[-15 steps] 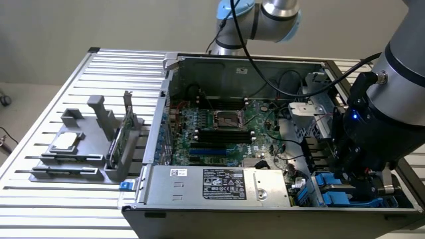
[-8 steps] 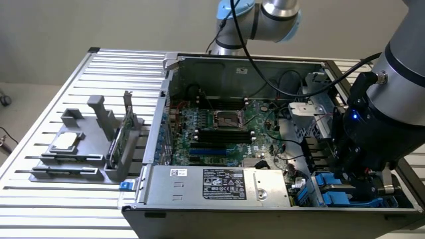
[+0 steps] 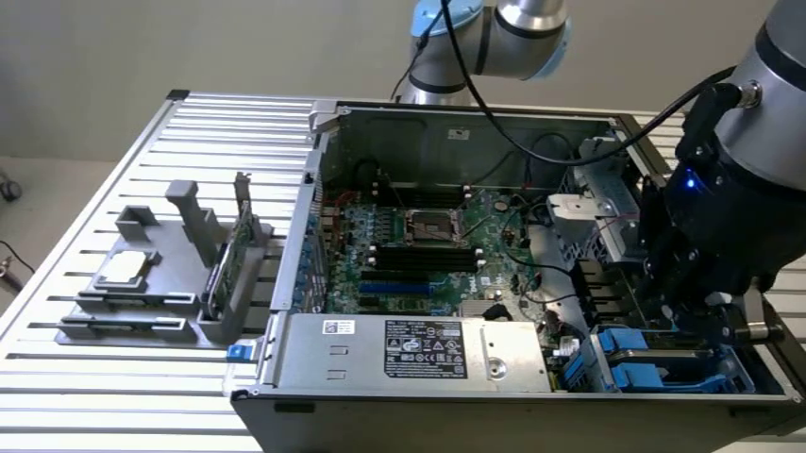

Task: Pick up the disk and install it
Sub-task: 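Insert the second disk wire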

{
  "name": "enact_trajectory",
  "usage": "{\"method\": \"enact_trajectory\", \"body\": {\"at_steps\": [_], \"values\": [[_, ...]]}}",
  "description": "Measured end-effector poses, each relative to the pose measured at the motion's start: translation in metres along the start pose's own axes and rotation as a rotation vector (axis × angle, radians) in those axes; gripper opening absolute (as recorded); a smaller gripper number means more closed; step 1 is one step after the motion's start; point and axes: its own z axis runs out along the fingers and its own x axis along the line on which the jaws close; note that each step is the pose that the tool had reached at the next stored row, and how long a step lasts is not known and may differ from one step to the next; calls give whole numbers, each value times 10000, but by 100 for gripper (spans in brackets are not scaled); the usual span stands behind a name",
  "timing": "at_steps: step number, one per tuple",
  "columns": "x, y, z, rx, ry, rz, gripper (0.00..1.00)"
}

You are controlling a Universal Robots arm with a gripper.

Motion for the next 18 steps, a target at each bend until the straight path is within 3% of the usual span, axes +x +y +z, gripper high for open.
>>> {"method": "enact_trajectory", "body": {"at_steps": [4, 9, 12, 18], "values": [[51, 41, -85, 11, -134, -22, 25], [67, 114, -77, 23, -372, -6, 25], [94, 143, -68, 22, -427, 14, 25], [154, 206, -37, 29, -483, 69, 25]]}}
